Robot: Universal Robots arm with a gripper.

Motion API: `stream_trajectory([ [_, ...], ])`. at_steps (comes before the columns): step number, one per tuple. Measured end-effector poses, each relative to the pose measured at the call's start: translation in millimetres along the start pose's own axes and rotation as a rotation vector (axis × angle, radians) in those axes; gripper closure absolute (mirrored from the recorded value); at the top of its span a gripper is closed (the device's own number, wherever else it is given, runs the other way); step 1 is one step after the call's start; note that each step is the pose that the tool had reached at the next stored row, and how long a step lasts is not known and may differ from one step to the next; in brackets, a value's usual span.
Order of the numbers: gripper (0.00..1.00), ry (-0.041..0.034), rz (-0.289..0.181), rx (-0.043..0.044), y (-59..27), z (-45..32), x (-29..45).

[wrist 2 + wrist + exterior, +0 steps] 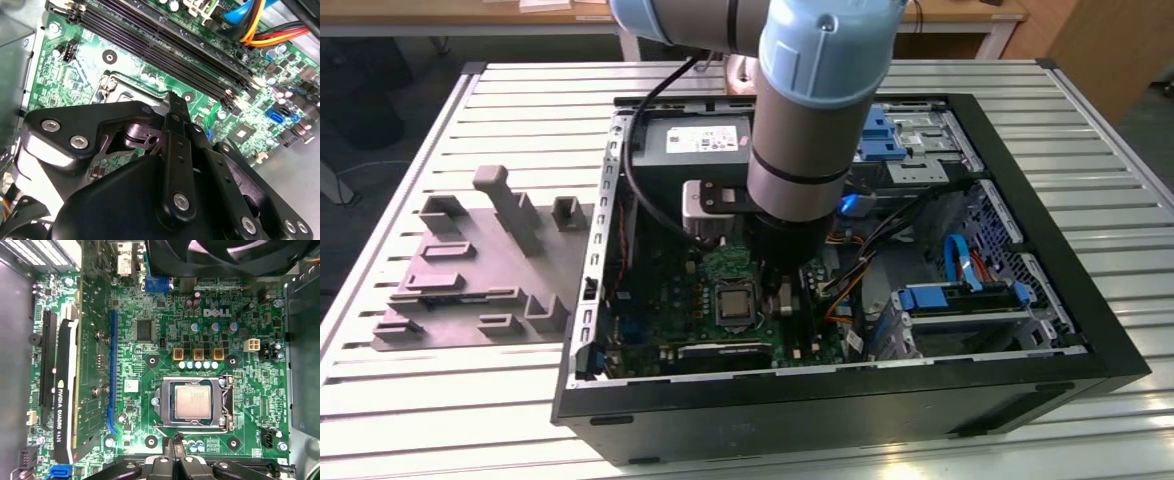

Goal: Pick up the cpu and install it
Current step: 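Install the first cpu locking lever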

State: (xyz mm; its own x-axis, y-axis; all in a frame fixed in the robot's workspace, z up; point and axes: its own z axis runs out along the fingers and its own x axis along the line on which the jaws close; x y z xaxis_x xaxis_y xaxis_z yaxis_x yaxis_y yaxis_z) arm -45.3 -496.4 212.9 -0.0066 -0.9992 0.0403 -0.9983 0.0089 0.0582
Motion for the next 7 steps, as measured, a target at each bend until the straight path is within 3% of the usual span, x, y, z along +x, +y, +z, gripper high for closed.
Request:
stream_trajectory([
  [7, 0.89, -0.0001, 0.000, 0.0000, 0.1, -1.5, 0.0],
])
